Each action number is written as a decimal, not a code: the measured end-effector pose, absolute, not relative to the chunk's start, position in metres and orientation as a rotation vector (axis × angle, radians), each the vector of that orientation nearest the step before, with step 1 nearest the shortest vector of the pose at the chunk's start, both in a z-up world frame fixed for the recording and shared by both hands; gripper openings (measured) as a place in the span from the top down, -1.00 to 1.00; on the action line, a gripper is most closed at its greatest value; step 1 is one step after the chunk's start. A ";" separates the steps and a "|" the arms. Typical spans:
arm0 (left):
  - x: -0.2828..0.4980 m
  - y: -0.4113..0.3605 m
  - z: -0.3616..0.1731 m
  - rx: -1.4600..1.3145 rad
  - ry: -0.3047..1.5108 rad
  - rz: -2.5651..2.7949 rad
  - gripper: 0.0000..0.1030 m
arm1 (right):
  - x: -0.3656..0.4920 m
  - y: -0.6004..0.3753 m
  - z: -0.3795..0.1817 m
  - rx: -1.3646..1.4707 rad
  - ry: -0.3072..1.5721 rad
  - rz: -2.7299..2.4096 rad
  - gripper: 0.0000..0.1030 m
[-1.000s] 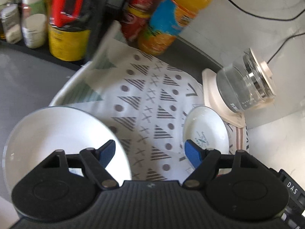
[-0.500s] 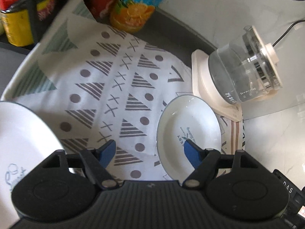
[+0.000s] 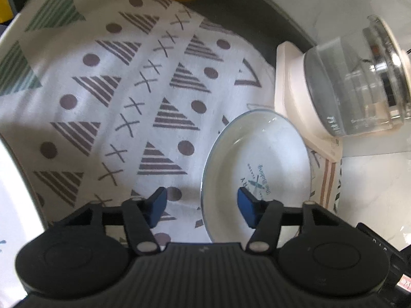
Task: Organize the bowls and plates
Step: 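Move both grippers to the 'Bakery' plate and close on its rim, then lift the 'Bakery' plate and carry it over the plate stack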
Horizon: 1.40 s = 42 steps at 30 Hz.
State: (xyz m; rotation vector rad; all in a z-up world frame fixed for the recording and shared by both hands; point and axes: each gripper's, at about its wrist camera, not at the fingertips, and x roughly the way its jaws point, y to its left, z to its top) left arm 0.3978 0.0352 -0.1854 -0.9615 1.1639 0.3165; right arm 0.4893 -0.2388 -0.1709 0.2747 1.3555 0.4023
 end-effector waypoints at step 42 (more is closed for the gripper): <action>0.376 0.042 -0.151 -0.912 1.022 0.312 0.87 | 0.476 -0.232 -0.160 0.308 1.266 0.530 0.85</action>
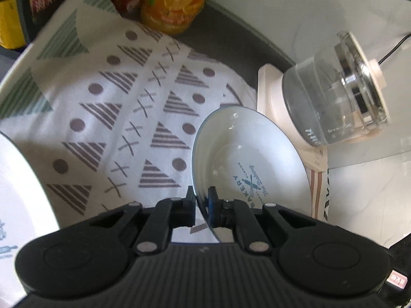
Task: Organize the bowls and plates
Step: 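Lift the 'Bakery' plate and carry it over the plate stack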
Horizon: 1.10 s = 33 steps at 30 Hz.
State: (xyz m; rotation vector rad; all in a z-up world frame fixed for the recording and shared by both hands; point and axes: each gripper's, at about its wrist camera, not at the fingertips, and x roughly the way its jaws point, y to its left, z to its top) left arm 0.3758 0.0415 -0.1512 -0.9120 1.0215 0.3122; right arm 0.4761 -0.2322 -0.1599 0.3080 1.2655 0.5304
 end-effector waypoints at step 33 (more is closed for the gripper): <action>0.230 0.109 -0.109 -0.918 0.889 0.422 0.87 | 0.356 -0.148 -0.126 0.215 1.178 0.721 0.84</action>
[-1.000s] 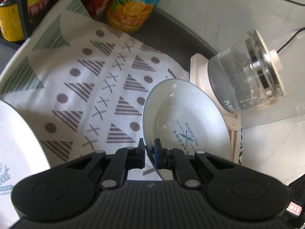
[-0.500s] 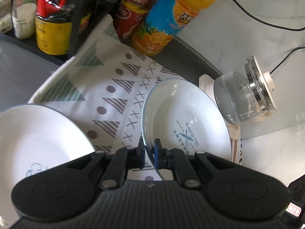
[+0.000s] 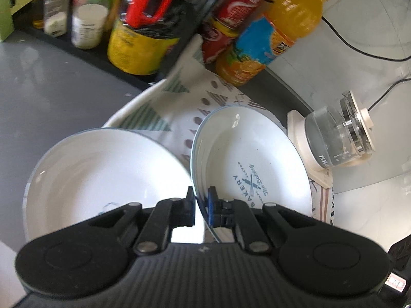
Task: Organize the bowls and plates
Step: 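Lift the 'Bakery' plate and carry it over the plate stack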
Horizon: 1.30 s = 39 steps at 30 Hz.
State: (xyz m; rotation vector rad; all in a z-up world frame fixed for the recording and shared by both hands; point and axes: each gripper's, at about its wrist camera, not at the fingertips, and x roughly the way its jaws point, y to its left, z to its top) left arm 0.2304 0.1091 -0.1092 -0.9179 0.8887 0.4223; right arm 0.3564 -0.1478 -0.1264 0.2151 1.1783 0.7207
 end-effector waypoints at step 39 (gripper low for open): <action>0.113 0.145 -0.166 -1.003 0.963 0.505 0.83 | 0.257 -0.095 -0.166 0.050 1.232 0.773 0.84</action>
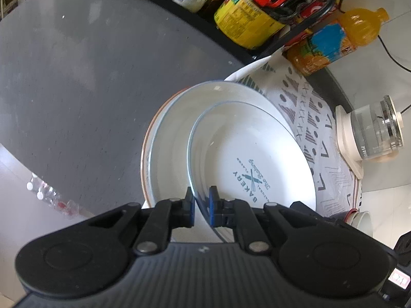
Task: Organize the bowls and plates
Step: 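Lift the 'Bakery' plate and carry it over the plate stack, then lower the 'Bakery' plate onto the stack and open both grippers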
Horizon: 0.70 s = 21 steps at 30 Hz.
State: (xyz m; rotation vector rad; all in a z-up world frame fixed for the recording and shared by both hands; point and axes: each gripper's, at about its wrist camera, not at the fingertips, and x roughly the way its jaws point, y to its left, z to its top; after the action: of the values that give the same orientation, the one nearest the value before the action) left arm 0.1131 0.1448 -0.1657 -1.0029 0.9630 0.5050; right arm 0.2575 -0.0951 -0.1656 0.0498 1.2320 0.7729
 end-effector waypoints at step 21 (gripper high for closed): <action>0.128 0.153 -0.150 -0.832 1.079 0.571 0.67 | 0.257 -0.080 -0.179 0.028 1.255 0.731 0.84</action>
State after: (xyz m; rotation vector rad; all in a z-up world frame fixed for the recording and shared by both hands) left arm 0.1280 0.1533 -0.1504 -0.8319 1.0788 0.5706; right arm 0.2566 -0.0796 -0.1789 0.0278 1.2547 0.7312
